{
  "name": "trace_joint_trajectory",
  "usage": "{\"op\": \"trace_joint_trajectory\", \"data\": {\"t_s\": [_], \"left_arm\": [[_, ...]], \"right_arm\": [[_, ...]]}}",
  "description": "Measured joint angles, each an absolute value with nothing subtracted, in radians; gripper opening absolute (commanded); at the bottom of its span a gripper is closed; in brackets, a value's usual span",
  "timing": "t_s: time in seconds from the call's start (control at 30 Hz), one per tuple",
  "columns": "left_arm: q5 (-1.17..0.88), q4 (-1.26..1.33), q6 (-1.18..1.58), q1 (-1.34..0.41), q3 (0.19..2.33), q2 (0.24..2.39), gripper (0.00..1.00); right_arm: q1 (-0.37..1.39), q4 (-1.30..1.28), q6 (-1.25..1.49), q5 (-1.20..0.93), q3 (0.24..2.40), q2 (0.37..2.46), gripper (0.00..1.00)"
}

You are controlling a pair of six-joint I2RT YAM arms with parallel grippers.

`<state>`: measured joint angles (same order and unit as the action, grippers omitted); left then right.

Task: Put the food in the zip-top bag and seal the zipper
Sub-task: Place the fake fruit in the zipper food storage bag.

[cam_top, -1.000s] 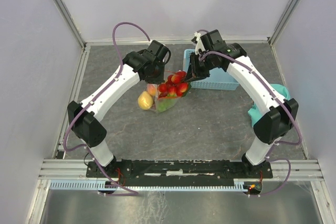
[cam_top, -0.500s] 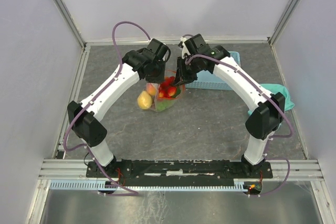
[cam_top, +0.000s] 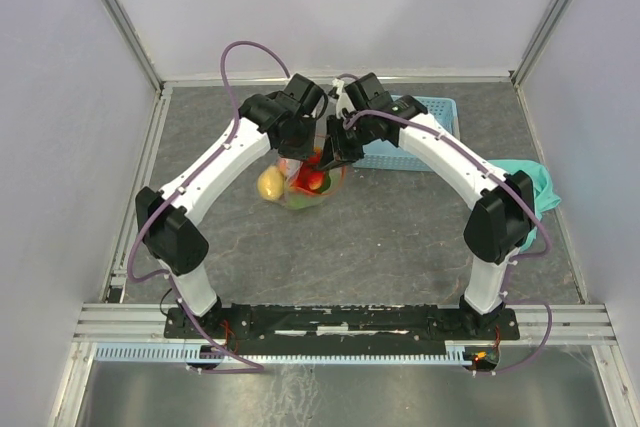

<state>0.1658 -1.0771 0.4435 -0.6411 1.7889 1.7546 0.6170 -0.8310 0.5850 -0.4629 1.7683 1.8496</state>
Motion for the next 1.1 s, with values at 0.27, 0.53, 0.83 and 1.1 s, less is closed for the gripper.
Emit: {"op": "trace_joint_trajectory", "data": {"t_s": [0.27,0.53,0.83,1.1], "left_arm": [[0.17,-1.077,0.439,-0.643,1.789,1.755,0.03],[0.142,-1.074,0.438,-0.653,1.789,1.755,0.03],[0.049,-1.029,0.439,-0.673,1.789,1.755,0.03],[-0.001,-0.983,0.441,-0.679,1.789,1.756,0.03]], "right_arm": [[0.624,-0.768,0.552,-0.47,1.736,1.85,0.02],[0.625,-0.734,0.606,-0.22,1.713,1.849,0.02],[0.628,-0.542,0.731,0.002,1.506,1.782,0.02],[0.633,-0.263,0.809,0.137,1.287,1.603,0.02]]}}
